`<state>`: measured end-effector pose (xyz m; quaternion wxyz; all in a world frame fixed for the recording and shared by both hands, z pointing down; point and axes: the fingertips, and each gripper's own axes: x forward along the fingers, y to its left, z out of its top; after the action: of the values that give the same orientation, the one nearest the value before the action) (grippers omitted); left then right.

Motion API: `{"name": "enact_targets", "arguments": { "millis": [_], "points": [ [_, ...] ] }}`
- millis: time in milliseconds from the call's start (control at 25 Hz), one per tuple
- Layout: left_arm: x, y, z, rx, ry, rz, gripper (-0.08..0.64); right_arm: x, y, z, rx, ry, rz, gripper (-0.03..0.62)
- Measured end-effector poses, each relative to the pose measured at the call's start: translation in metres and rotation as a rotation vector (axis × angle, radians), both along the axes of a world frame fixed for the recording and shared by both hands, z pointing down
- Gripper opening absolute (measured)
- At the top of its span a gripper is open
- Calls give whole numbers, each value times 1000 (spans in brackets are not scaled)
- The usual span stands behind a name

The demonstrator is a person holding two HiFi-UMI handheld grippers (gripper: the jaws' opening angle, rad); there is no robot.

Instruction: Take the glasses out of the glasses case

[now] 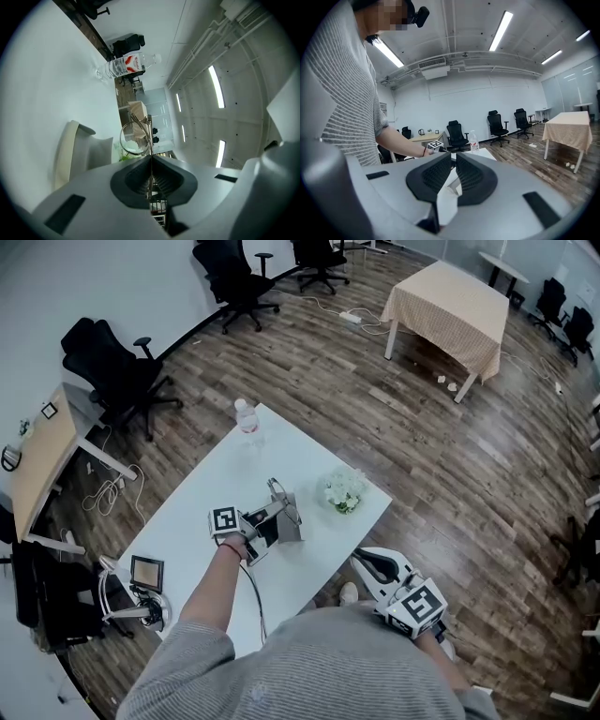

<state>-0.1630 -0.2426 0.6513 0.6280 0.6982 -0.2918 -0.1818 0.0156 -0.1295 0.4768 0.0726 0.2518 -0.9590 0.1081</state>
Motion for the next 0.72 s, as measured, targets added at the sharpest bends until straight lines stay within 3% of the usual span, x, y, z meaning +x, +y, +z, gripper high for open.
{"name": "enact_targets", "arguments": {
  "millis": [160, 280, 400, 720],
  "points": [
    [10, 3, -23, 59, 58, 7, 20, -6, 4, 0, -4, 12, -34, 23],
    [2, 5, -8, 29, 22, -1, 20, -8, 5, 0, -7, 17, -43, 23],
    [5, 6, -17, 51, 41, -9, 18, -9, 7, 1, -2, 21, -46, 23],
    [24, 17, -68, 147, 162, -43, 20, -4, 11, 2, 5, 28, -41, 23]
  ]
}}
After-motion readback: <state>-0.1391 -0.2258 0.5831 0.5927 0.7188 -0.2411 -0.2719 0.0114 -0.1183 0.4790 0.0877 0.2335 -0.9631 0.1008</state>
